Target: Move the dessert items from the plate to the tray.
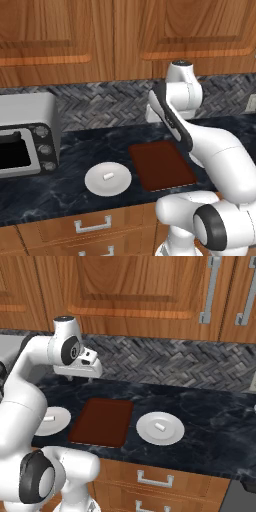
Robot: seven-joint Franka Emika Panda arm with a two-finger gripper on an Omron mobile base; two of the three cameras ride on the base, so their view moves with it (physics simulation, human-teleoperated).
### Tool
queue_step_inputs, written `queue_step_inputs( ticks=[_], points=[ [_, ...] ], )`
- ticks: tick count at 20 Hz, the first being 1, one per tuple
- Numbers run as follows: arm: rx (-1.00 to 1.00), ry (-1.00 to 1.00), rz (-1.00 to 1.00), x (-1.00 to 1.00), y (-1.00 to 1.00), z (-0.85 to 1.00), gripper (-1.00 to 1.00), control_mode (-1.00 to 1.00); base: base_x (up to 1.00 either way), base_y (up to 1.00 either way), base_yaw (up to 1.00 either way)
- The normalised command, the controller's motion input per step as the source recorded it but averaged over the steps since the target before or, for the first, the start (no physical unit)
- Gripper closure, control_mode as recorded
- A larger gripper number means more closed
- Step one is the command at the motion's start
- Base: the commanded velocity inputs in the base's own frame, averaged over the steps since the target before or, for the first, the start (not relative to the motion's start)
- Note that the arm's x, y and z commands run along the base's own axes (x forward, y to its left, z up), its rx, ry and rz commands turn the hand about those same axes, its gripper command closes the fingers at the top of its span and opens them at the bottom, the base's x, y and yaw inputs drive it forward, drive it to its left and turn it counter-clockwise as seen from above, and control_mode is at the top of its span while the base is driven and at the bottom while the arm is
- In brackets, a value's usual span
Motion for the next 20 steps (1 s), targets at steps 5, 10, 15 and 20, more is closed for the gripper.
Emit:
queue_step_inputs(
  ticks=[5,10,15,20],
  points=[
    [0.00,0.04,0.11,0.00,0.36,-0.20,-1.00,-1.00,0.00,0.00,0.00],
    [0.00,0.01,0.08,0.00,0.17,-0.12,-1.00,-1.00,0.00,0.00,0.00],
    [0.00,0.01,0.07,0.04,0.19,-0.20,-1.00,-1.00,0.00,0.00,0.00],
    [0.00,0.04,0.11,0.13,0.16,-0.20,-1.00,-1.00,0.00,0.00,0.00]
  ],
)
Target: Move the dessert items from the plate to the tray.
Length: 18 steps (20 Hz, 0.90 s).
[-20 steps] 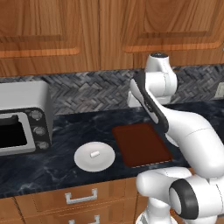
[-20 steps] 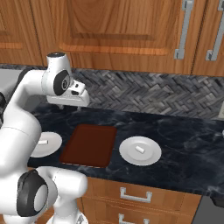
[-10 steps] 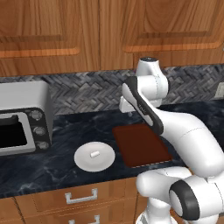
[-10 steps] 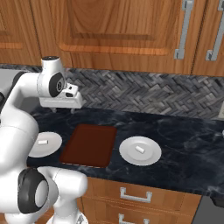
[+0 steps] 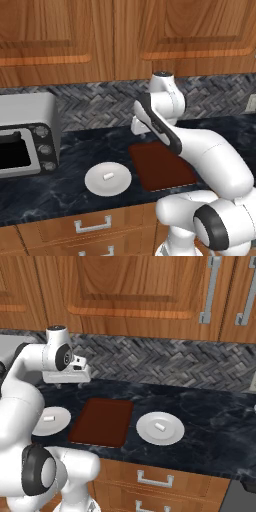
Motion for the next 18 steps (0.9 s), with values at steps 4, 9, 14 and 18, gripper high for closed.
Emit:
queue_step_inputs(
  ticks=[4,9,14,18],
  points=[
    [0.00,0.02,0.04,0.12,0.31,-0.24,-1.00,-1.00,0.00,0.00,0.00],
    [0.00,0.03,0.05,0.03,0.43,-0.26,-1.00,-1.00,0.00,0.00,0.00],
    [0.00,0.02,0.12,0.02,0.20,-0.27,-1.00,-1.00,0.00,0.00,0.00],
    [0.00,0.02,0.15,0.04,0.14,-0.18,-1.00,-1.00,0.00,0.00,0.00]
  ],
)
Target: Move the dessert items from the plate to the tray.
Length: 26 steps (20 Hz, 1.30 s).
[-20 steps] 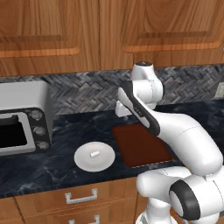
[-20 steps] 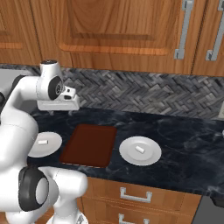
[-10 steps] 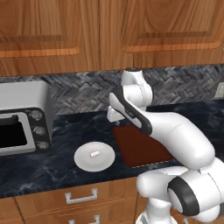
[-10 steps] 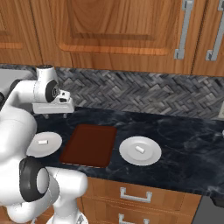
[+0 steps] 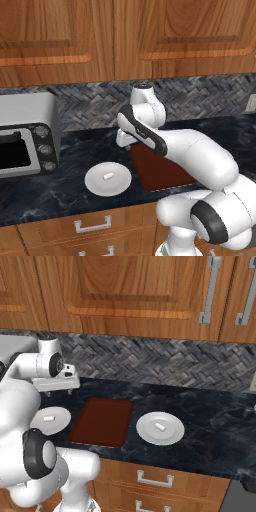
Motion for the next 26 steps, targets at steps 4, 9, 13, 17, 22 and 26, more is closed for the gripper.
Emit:
queue_step_inputs(
  ticks=[4,9,13,17,22,26],
  points=[
    [0.00,0.06,0.21,0.04,0.22,-0.20,-1.00,-1.00,0.00,0.00,0.00],
    [0.00,0.01,0.22,0.02,0.41,-0.10,-1.00,-1.00,0.00,0.00,0.00],
    [-0.05,0.03,0.22,0.06,0.58,-0.36,-1.00,-1.00,0.00,0.00,0.00],
    [-0.20,0.05,0.22,0.28,0.29,-0.58,-1.00,-1.00,0.00,0.00,0.00],
    [-0.06,0.02,0.26,0.22,0.27,-0.18,-1.00,-1.00,0.00,0.00,0.00],
    [0.00,0.04,0.26,0.00,0.13,-0.35,-1.00,-1.00,0.00,0.00,0.00]
  ],
)
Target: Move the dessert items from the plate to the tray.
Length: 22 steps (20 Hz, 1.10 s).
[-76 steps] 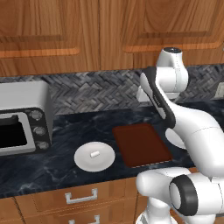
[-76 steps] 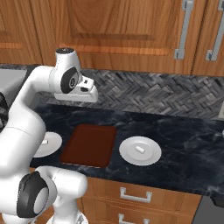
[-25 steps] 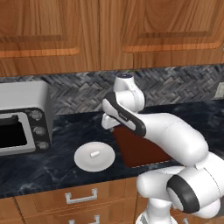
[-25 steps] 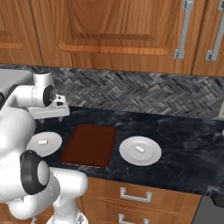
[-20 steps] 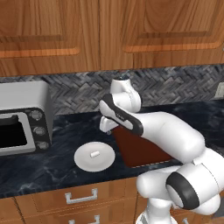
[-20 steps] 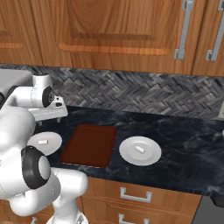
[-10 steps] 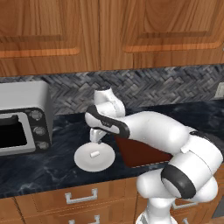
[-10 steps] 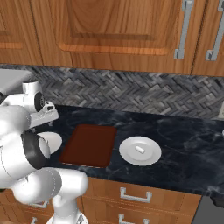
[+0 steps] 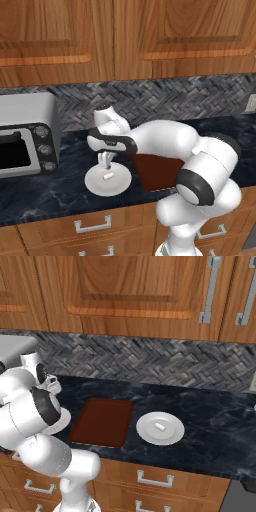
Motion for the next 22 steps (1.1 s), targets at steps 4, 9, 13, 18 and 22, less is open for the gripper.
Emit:
queue_step_inputs(
  ticks=[4,9,13,18,22],
  points=[
    [0.00,0.01,0.28,0.05,0.12,-0.43,-1.00,-1.00,0.00,0.00,0.00],
    [0.00,0.00,0.17,0.11,0.05,-0.33,-1.00,-1.00,0.00,0.00,0.00],
    [0.00,0.00,0.10,0.11,0.02,-0.17,-1.00,-1.00,0.00,0.00,0.00],
    [0.00,0.00,0.04,0.05,0.10,-0.32,-1.00,-1.00,0.00,0.00,0.00],
    [0.00,0.00,0.02,0.00,0.01,-0.30,-1.00,-1.00,0.00,0.00,0.00]
  ],
)
